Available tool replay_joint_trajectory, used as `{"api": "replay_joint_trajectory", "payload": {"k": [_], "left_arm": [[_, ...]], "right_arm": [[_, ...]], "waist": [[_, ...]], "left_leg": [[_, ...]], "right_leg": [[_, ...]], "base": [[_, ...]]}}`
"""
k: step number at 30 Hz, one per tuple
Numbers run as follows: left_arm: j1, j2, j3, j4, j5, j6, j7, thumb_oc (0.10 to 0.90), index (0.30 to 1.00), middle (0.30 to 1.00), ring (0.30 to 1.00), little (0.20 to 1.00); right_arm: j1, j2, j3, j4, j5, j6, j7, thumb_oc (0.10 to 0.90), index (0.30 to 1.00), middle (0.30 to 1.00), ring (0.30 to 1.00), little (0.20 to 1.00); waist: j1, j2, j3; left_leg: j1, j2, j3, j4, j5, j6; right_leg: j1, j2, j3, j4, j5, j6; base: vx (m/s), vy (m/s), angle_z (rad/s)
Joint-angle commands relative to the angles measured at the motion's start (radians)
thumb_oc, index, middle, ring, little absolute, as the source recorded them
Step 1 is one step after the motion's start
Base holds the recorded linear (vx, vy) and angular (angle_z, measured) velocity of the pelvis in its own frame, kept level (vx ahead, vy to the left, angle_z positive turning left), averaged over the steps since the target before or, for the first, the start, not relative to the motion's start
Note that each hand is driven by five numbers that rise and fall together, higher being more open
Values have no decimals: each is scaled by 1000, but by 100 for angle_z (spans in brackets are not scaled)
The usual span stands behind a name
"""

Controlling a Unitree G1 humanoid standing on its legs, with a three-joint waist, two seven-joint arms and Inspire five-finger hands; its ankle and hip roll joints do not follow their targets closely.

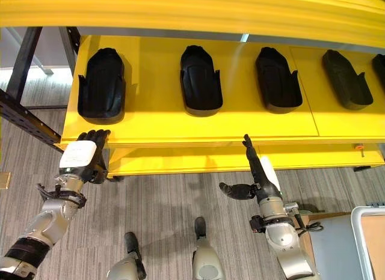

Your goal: Move parts from the plastic box to the shelf.

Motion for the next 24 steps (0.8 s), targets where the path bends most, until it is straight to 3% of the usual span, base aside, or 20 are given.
{"api": "replay_joint_trajectory", "payload": {"k": [1, 24], "left_arm": [[-113, 8, 0, 49, 19, -4, 60, 900, 1000, 1000, 1000, 1000], [-287, -37, -94, 346, -64, 36, 67, 900, 1000, 1000, 1000, 1000]], "right_arm": [[-42, -33, -42, -108, 12, -84, -50, 900, 1000, 1000, 1000, 1000], [-22, -56, -12, -131, 37, -104, -49, 900, 1000, 1000, 1000, 1000]], "waist": [[-19, -7, -53], [-49, -19, -43]], "left_leg": [[-90, 39, -67, 144, -40, -2], [-114, 47, -59, 165, -42, -8]], "right_leg": [[-30, -43, -27, 119, -58, 17], [-66, -38, -9, 141, -61, 19]], "base": [[13, 4, -4], [1, 1, 0]]}}
